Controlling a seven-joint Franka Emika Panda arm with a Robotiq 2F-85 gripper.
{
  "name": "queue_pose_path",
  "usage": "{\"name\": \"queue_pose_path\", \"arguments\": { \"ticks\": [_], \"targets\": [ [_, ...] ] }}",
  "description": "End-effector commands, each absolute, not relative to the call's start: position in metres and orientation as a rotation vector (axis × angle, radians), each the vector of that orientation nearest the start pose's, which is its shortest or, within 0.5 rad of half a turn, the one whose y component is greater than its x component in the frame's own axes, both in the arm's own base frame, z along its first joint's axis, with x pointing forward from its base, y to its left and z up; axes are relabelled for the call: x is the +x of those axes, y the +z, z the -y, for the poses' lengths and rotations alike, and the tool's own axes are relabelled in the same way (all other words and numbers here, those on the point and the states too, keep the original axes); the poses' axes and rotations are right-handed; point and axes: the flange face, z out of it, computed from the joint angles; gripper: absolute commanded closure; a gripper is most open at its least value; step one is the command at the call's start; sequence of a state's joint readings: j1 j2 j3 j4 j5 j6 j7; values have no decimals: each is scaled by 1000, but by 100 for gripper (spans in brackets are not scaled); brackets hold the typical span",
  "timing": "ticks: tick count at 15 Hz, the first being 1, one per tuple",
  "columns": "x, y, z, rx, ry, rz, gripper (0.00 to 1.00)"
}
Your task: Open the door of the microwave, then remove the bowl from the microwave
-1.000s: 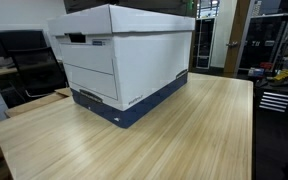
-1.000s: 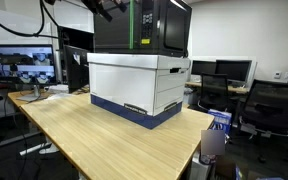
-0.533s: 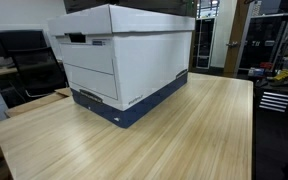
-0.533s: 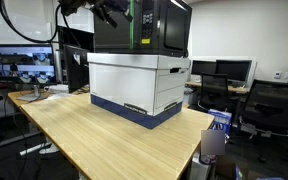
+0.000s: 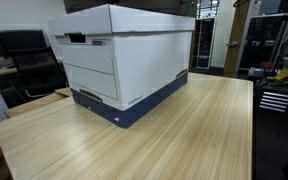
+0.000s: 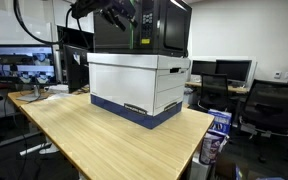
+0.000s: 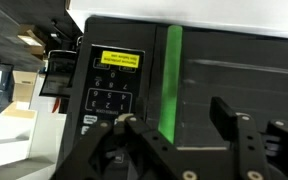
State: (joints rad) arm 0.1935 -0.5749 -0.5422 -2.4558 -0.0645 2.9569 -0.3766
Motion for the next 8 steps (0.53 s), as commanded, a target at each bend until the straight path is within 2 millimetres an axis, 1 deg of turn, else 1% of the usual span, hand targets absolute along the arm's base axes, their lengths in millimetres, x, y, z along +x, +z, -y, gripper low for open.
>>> {"name": "queue_pose_path", "arguments": {
  "ticks": [1,3,6,7,8],
  "targets": [
    [418,589,188,-2829,-1616,73,61],
    [419,586,187,-2833,-1611,92,73],
    [414,585,192,-2867,-1598,88,94],
    [411,586,193,-2879,-1583,79,97],
    [408,586,191,-2889,-1571,69,97]
  ]
}}
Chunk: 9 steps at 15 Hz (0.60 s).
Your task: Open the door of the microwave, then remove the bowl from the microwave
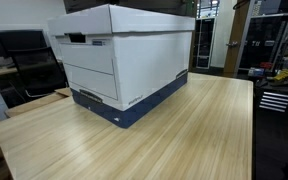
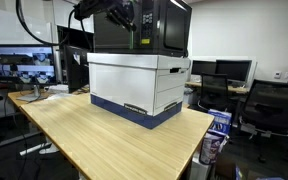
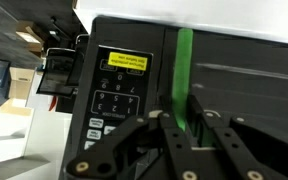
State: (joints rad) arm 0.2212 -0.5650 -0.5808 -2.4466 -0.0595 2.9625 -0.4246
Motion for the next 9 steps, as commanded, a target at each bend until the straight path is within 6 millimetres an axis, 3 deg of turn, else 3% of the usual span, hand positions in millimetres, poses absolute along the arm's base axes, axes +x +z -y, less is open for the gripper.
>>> {"name": "queue_pose_path", "arguments": {
  "ticks": [1,6,9],
  "targets": [
    [406,588,189,-2891,-1567,66,94],
    [391,586,171,-2932,-1562,76,94],
    [372,584,155,-2963,-1499,86,94]
  ]
}}
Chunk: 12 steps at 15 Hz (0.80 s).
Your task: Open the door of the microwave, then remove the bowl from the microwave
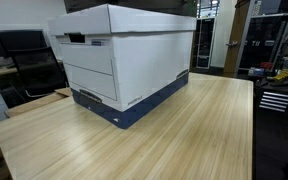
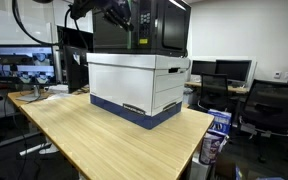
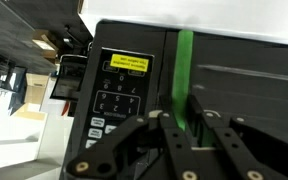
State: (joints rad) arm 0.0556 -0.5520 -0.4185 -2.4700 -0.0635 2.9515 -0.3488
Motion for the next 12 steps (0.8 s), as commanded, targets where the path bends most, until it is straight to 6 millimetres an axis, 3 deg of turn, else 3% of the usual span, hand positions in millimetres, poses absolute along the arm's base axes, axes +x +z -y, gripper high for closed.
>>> {"name": "queue_pose_path", "arguments": {
  "ticks": [1,7,8,9,12],
  "targets": [
    [363,582,147,-2975,-1475,111,94],
    [315,588,118,-3050,-1330,113,94],
    [306,591,112,-3073,-1266,134,56],
    [298,596,105,-3096,-1225,148,55],
    [281,604,80,-3174,-1052,270,34]
  ]
}}
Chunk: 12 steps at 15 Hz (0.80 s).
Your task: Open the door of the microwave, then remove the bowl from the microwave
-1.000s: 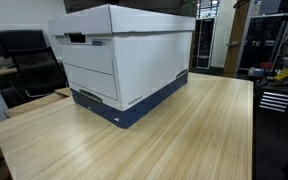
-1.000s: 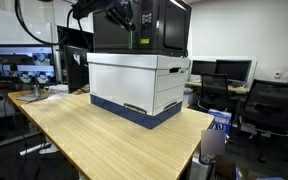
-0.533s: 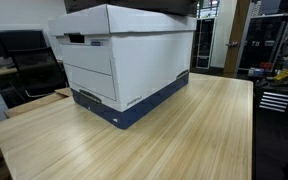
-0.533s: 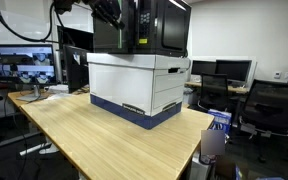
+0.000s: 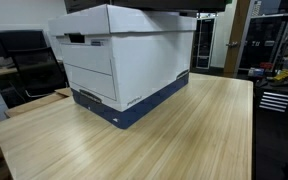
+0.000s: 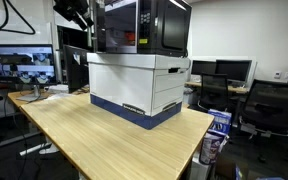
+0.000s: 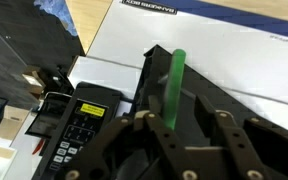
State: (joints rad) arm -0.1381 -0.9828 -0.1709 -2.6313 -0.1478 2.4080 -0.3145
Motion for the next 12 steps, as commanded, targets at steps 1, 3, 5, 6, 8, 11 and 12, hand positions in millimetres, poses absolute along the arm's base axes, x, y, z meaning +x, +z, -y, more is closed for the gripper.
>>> {"name": "queue_pose_path", "arguments": {
  "ticks": [1,3,5,6,8,11,12],
  "targets": [
    [277,606,72,-3186,-996,299,29],
    [271,609,59,-3201,-865,361,16],
    [267,613,51,-3220,-757,390,3],
    [266,616,51,-3229,-711,385,2],
    [262,622,54,-3246,-614,365,0],
    [253,631,62,-3247,-436,333,0],
    [252,635,68,-3242,-418,304,0]
  ]
}}
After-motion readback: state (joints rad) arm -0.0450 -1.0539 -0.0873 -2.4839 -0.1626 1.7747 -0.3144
